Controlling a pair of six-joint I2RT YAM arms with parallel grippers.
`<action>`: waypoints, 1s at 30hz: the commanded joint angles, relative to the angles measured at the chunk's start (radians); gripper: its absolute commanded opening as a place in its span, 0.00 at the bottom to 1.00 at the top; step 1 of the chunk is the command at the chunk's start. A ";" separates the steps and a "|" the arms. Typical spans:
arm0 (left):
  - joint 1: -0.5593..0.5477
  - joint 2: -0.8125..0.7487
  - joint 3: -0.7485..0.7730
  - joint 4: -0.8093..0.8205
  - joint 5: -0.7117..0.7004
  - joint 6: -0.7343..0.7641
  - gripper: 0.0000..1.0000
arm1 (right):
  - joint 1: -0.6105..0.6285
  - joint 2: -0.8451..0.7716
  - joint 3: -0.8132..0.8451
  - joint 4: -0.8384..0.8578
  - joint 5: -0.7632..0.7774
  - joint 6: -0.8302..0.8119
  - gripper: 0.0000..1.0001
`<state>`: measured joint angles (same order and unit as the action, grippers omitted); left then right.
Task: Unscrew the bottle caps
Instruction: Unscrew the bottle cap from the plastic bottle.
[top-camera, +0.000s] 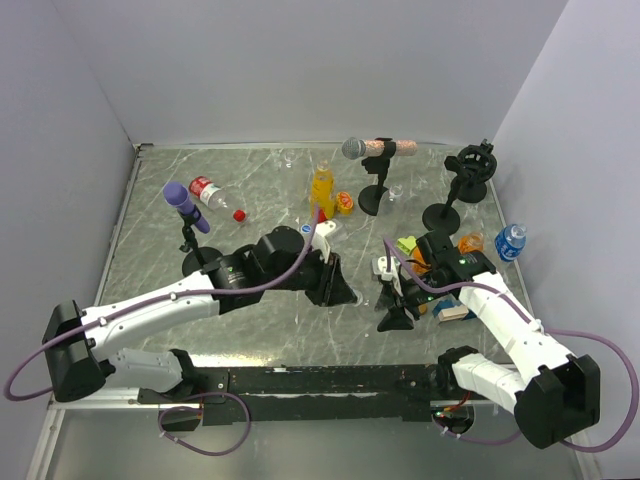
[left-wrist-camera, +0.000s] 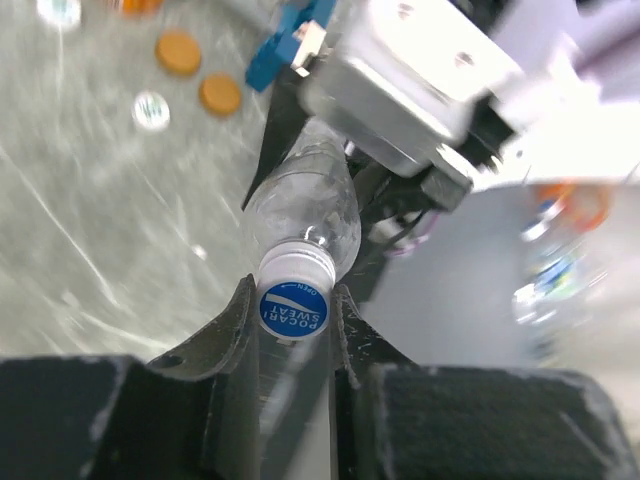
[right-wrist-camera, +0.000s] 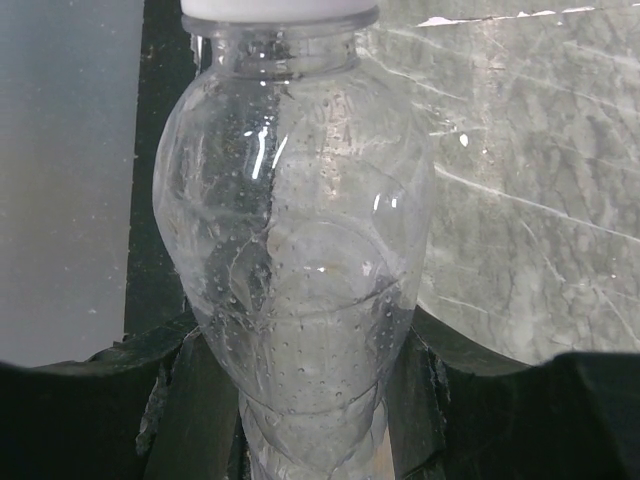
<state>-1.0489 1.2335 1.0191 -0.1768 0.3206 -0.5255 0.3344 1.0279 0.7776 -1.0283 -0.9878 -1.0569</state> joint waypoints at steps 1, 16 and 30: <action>-0.068 0.007 0.122 -0.010 -0.024 -0.418 0.01 | 0.012 0.017 0.006 0.047 0.009 -0.054 0.19; -0.079 -0.245 0.024 -0.014 -0.195 0.112 0.97 | 0.011 0.017 0.003 0.050 0.014 -0.051 0.19; -0.066 -0.474 -0.341 0.343 0.017 0.804 0.97 | 0.012 0.018 0.000 0.051 0.017 -0.049 0.19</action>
<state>-1.1236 0.7074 0.6735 0.0780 0.2169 0.0387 0.3386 1.0431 0.7780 -0.9955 -0.9501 -1.0828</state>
